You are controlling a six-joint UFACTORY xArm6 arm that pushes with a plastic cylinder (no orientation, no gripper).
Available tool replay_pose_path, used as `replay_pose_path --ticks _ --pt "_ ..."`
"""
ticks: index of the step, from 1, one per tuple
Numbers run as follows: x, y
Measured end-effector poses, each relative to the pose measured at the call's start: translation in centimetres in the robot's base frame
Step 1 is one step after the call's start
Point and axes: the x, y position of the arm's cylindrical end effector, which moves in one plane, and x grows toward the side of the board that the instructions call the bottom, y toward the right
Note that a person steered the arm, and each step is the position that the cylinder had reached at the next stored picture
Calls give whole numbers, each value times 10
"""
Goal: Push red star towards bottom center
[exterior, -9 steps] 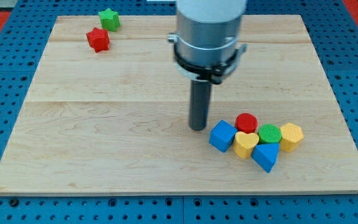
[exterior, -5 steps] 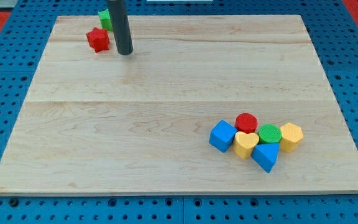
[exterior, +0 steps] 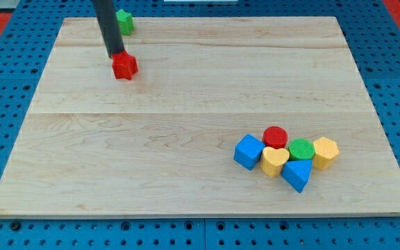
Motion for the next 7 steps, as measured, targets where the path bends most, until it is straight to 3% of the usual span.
replay_pose_path --ticks 3,4,6,7 --pt "106 68" --pt "143 69" --pt "174 17" --pt "195 25"
